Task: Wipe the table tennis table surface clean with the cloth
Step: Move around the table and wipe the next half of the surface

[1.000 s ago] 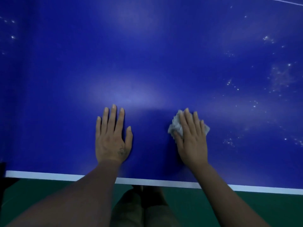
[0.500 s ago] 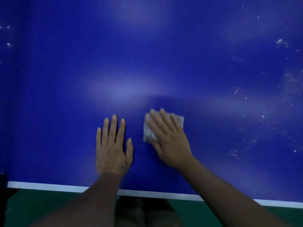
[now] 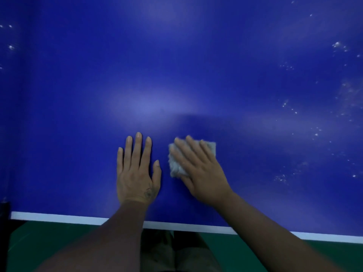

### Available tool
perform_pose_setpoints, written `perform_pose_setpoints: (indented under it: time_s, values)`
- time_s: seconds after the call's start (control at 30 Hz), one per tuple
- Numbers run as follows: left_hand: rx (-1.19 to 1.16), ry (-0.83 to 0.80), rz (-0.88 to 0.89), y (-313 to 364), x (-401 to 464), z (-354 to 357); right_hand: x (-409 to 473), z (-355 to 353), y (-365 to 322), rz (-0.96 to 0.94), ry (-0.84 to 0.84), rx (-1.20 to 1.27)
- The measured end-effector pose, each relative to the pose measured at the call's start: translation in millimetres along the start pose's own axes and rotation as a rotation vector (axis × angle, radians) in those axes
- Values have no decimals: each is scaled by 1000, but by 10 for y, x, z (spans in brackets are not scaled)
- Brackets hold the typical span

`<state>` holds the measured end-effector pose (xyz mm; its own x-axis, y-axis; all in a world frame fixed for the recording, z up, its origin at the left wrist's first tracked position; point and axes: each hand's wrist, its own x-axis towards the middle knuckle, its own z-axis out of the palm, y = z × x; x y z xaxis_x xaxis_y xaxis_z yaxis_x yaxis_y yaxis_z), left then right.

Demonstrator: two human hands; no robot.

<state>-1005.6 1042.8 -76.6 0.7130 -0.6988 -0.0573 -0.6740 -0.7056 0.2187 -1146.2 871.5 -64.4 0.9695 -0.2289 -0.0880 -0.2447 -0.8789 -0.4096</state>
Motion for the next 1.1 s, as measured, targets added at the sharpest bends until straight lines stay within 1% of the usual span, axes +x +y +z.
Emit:
perform_pose_setpoints:
  time_s: [0.1,0.17,0.23,0.33,0.4,0.47,0.53,0.63,0.73,0.77,0.8,0.9,0.93,0.97,1.0,1.1]
  values:
    - [10,-1,10,6,32,3,-86,-7,28,-203,-93,-44]
    - [9,10,17,0,31,3,48,-72,253,-232,-114,-46]
    - [7,5,17,-3,16,0,144,-171,509,-116,-55,-61]
    - [10,-13,22,-19,1,1,10,-276,739,177,117,-39]
    - [11,-11,29,-35,-20,-9,-217,-212,660,368,213,-20]
    - [-2,-9,38,-43,-44,-19,-506,-49,394,456,244,-39]
    - [-15,-1,47,-45,-48,-19,-872,150,10,431,247,-37]
    - [-12,-12,90,-105,-103,-39,-1499,357,-494,278,177,-15]
    - [40,-40,179,-201,-345,-42,-1887,357,-594,162,63,-31]
    - [58,-44,182,-220,-424,-46,-1908,325,-528,167,60,-34]
    - [66,-45,175,-228,-474,-52,-1880,293,-450,212,82,-32]
    - [65,-47,156,-216,-463,-66,-1599,220,-228,509,243,-21]
    - [69,-49,150,-209,-446,-60,-1487,235,-225,589,283,-12]
    - [76,-48,146,-206,-438,-53,-1403,277,-276,621,302,-5]
    - [78,-45,144,-205,-438,-46,-1362,336,-367,599,295,-6]
    - [73,-30,150,-212,-449,-41,-1550,489,-688,368,205,-16]
